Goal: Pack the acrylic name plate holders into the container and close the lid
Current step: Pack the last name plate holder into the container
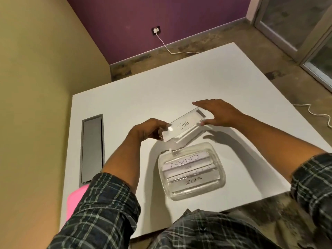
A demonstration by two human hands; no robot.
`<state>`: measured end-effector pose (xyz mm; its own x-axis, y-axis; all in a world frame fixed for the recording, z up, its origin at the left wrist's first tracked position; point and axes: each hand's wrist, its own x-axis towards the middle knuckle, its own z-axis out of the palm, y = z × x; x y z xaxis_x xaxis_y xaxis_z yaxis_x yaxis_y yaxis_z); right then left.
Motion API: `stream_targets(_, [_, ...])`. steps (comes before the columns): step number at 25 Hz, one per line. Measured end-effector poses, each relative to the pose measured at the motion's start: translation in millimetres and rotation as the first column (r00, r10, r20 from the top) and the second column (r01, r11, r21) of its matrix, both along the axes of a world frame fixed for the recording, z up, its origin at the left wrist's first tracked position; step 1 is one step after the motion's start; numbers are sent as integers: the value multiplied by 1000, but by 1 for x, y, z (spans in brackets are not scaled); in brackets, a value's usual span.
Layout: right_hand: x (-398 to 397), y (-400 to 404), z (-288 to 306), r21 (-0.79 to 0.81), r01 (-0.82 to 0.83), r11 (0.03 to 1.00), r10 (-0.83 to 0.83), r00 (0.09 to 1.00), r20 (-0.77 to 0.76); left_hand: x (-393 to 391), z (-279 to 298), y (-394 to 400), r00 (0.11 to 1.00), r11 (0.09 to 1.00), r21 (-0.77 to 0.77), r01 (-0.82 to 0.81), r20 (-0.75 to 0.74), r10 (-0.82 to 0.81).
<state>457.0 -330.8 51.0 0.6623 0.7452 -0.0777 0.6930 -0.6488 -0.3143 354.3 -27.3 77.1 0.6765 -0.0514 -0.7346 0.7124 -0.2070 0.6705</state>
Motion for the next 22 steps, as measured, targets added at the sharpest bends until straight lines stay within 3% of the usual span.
stream_targets(7, [-37,13,1,-105,-186,977,171,976,-138,-47,6,6,989,990,-17,142,-48,-143])
stream_targets(12, [-68,18,-16,-123,-235,964,194,942,-275,-68,-5,7,968,970,32,239,-81,-236])
stream_targets(19, [-93,2,-35,-38,-201,979,199,978,-56,-77,-15,-15,885,805,380,456,-95,-456])
stream_targets(22, [-104,-4,-38,-7,-282,959,282,958,58,-82,-25,-24,803,658,504,559,-131,-581])
